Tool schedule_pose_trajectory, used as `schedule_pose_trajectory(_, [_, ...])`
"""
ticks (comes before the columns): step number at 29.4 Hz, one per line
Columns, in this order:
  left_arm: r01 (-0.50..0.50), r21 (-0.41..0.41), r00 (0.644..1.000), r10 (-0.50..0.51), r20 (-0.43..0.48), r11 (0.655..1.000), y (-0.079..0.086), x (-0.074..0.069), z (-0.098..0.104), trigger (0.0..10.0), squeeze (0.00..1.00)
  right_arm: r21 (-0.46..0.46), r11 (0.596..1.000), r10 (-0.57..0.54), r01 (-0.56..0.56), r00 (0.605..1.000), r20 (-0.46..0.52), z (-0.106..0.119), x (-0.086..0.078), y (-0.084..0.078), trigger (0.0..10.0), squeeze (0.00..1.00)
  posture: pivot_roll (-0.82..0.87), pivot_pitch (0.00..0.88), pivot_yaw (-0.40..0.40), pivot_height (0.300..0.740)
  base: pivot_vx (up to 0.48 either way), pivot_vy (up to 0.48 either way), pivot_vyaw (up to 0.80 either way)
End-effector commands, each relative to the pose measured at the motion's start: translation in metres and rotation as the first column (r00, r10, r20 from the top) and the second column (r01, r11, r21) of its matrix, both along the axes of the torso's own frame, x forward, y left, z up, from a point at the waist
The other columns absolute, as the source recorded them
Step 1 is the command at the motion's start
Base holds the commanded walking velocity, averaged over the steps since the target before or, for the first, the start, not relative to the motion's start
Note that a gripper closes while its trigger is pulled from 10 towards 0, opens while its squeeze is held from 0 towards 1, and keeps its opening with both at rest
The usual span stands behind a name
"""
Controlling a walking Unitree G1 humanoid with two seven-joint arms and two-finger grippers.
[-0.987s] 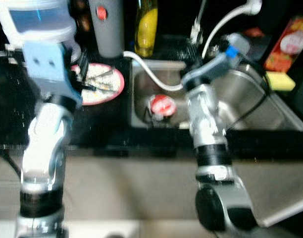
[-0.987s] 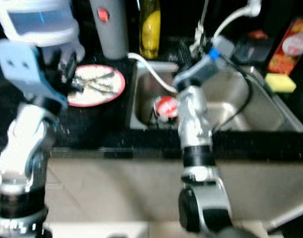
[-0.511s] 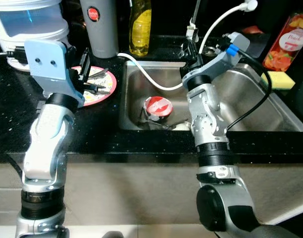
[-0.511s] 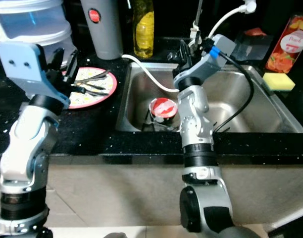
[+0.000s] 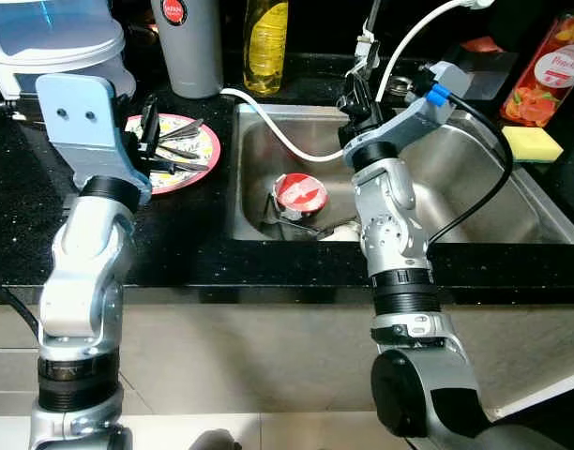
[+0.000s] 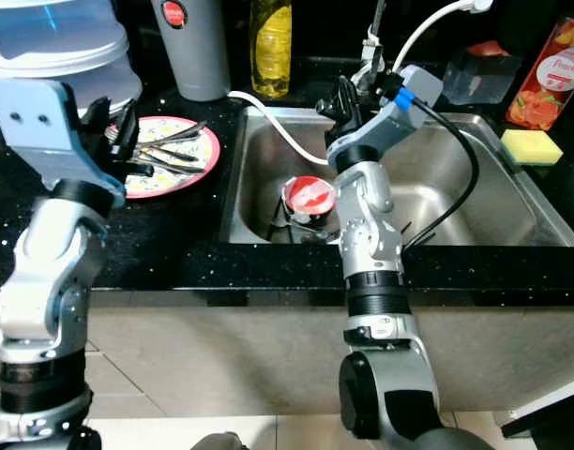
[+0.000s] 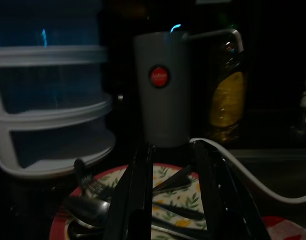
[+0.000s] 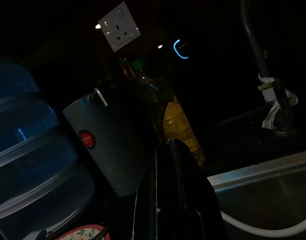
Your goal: Kitchen organization
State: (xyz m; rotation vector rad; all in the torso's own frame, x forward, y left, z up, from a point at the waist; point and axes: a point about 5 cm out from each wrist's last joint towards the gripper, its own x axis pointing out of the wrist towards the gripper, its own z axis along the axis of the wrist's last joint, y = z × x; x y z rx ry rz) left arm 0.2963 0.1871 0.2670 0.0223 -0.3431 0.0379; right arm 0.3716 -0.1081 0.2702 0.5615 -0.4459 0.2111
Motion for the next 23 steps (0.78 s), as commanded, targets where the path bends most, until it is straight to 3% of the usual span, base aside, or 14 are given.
schedule_pose_trajectory(1, [-0.096, -0.055, 0.994, 0.093, -0.059, 0.994, 0.018, 0.006, -0.003, 10.0, 0.0, -0.002, 1.0, 0.008, -0.008, 1.0, 0.002, 0.002, 0.001, 0.002, 10.0, 0.0, 0.29, 0.002, -0.039, 0.74, 0.0, 0.0, 0.0])
schedule_pose_trajectory(3, [-0.163, -0.123, 0.98, 0.146, -0.136, 0.979, 0.031, 0.01, -0.009, 10.0, 0.0, -0.004, 1.0, 0.01, -0.01, 1.0, 0.003, 0.002, 0.001, 0.002, 10.0, 0.0, 0.3, 0.003, -0.041, 0.74, 0.0, 0.0, 0.0])
schedule_pose_trajectory(4, [-0.163, -0.123, 0.98, 0.146, -0.136, 0.979, 0.031, 0.01, -0.009, 10.0, 0.0, -0.004, 1.0, 0.01, -0.01, 1.0, 0.003, 0.002, 0.001, 0.002, 10.0, 0.0, 0.3, 0.003, -0.041, 0.74, 0.0, 0.0, 0.0])
schedule_pose_trajectory(6, [-0.205, -0.223, 0.97, 0.168, -0.173, 0.953, 0.04, 0.013, -0.013, 10.0, 0.0, -0.007, 1.0, 0.014, -0.014, 1.0, 0.002, 0.002, 0.001, 0.004, 10.0, 0.0, 0.3, 0.004, -0.043, 0.74, 0.0, 0.0, 0.0])
schedule_pose_trajectory(7, [-0.205, -0.223, 0.97, 0.168, -0.173, 0.953, 0.04, 0.013, -0.013, 10.0, 0.0, -0.007, 1.0, 0.014, -0.014, 1.0, 0.002, 0.002, 0.001, 0.004, 10.0, 0.0, 0.3, 0.004, -0.043, 0.74, 0.0, 0.0, 0.0])
schedule_pose_trajectory(9, [-0.255, -0.33, 0.96, 0.195, -0.202, 0.909, 0.047, 0.014, -0.018, 10.0, 0.0, -0.009, 1.0, 0.021, -0.021, 1.0, 0.001, 0.002, 0.001, 0.005, 10.0, 0.0, 0.3, 0.009, -0.047, 0.74, 0.0, 0.0, 0.0])
schedule_pose_trajectory(10, [-0.255, -0.33, 0.96, 0.195, -0.202, 0.909, 0.047, 0.014, -0.018, 10.0, 0.0, -0.009, 1.0, 0.021, -0.021, 1.0, 0.001, 0.002, 0.001, 0.005, 10.0, 0.0, 0.3, 0.009, -0.047, 0.74, 0.0, 0.0, 0.0])
schedule_pose_trajectory(11, [-0.294, -0.435, 0.947, 0.199, -0.251, 0.851, 0.054, 0.016, -0.024, 10.0, 1.0, -0.011, 1.0, 0.027, -0.027, 1.0, -0.001, 0.001, 0.001, 0.007, 10.0, 0.0, 0.3, 0.012, -0.047, 0.74, 0.0, 0.0, 0.0])
schedule_pose_trajectory(12, [-0.31, -0.495, 0.941, 0.188, -0.282, 0.812, 0.056, 0.017, -0.029, 10.0, 1.0, -0.012, 0.999, 0.031, -0.031, 1.0, -0.001, 0.001, 0.001, 0.008, 10.0, 0.0, 0.3, 0.012, -0.047, 0.74, 0.0, 0.0, 0.0])
schedule_pose_trajectory(17, [-0.307, -0.568, 0.938, 0.14, -0.318, 0.764, 0.055, 0.019, -0.038, 10.0, 1.0, -0.013, 0.999, 0.031, -0.031, 1.0, -0.001, 0.001, 0.0, 0.008, 10.0, 0.0, 0.3, 0.01, -0.045, 0.74, 0.0, 0.0, 0.0])
schedule_pose_trajectory(20, [-0.32, -0.628, 0.931, 0.113, -0.347, 0.71, 0.058, 0.023, -0.045, 10.0, 1.0, -0.013, 1.0, 0.026, -0.026, 1.0, 0.001, 0.001, 0.0, 0.006, 10.0, 0.0, 0.29, 0.003, -0.04, 0.74, 0.0, 0.0, 0.0])
schedule_pose_trajectory(22, [-0.313, -0.636, 0.931, 0.097, -0.351, 0.705, 0.057, 0.025, -0.045, 10.0, 1.0, -0.012, 1.0, 0.023, -0.023, 1.0, 0.002, 0.002, 0.0, 0.006, 10.0, 0.0, 0.29, 0.001, -0.038, 0.74, 0.0, 0.0, 0.0])
schedule_pose_trajectory(23, [-0.296, -0.652, 0.934, 0.068, -0.351, 0.698, 0.057, 0.03, -0.045, 10.0, 0.43, -0.011, 1.0, 0.019, -0.019, 1.0, 0.004, 0.002, 0.0, 0.005, 10.0, 0.0, 0.28, 0.0, -0.035, 0.74, 0.0, 0.0, 0.0])
